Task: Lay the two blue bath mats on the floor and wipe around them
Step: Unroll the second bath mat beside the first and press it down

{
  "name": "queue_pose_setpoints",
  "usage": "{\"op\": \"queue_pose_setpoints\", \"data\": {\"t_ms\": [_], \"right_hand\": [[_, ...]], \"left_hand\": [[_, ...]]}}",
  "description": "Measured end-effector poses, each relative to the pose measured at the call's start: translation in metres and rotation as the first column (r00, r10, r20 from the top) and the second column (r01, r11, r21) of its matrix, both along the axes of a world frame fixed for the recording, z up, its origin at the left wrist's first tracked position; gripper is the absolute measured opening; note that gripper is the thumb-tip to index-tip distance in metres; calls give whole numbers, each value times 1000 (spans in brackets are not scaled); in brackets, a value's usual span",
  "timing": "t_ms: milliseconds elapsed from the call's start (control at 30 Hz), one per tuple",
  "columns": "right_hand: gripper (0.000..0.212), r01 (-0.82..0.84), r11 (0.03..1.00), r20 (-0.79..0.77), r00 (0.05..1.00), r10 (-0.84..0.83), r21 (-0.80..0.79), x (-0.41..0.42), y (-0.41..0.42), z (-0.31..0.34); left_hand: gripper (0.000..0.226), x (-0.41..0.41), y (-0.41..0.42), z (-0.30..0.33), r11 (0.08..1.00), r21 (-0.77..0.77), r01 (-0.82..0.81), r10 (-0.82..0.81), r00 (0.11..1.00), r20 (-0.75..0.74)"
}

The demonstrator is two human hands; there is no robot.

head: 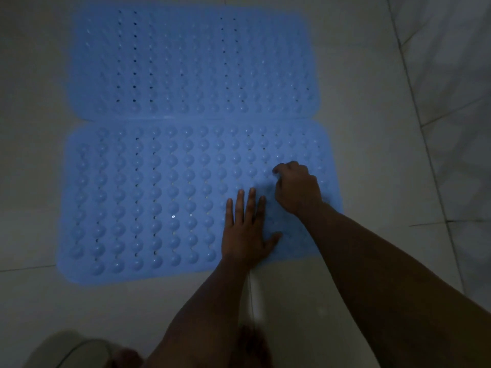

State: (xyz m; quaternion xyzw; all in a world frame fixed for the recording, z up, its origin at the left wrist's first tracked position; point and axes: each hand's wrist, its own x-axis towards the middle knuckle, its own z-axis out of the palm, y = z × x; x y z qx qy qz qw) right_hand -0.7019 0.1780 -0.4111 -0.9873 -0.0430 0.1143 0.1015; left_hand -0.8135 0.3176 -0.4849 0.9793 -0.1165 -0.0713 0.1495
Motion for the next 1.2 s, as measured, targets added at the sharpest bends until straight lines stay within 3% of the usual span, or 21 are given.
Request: {"op": "queue_pose_setpoints", "data": {"t_ms": [267, 400, 500, 567, 667, 833, 967, 1200], "right_hand": [[44, 59, 990, 149, 986, -78, 129, -7, 2, -14], [43, 134, 981, 193, 968, -160, 140, -21, -2, -2], [40, 181, 965, 234, 946, -224, 189, -30, 4, 6], [38, 152, 963, 275, 938, -212, 224, -35, 17, 8], [37, -9, 976, 328, 942, -65, 218, -49, 45, 3], [49, -87, 990, 144, 987, 70, 114, -99, 112, -31], [62, -169, 985, 69, 984, 167, 26, -127, 136, -60], [73, -191, 981, 120, 974, 193, -30, -135, 132, -69]], "left_hand": [[91, -3, -1, -3, 1000, -30, 4, -4, 1000, -1], [91, 3, -3, 3, 998, -61, 3, -10, 993, -118], [74, 10, 16, 18, 962, -272, -13, -30, 988, -151], [61, 16, 44, 32, 925, -369, -92, 64, 994, -89], [51, 17, 89, 48, 939, -281, -199, 202, 979, -16], [48, 4, 140, 56, 956, -121, -266, 275, 959, 68], [46, 4, 160, 50, 955, -83, -284, 292, 952, 92], [45, 2, 160, 38, 962, -88, -258, 269, 953, 140]]}}
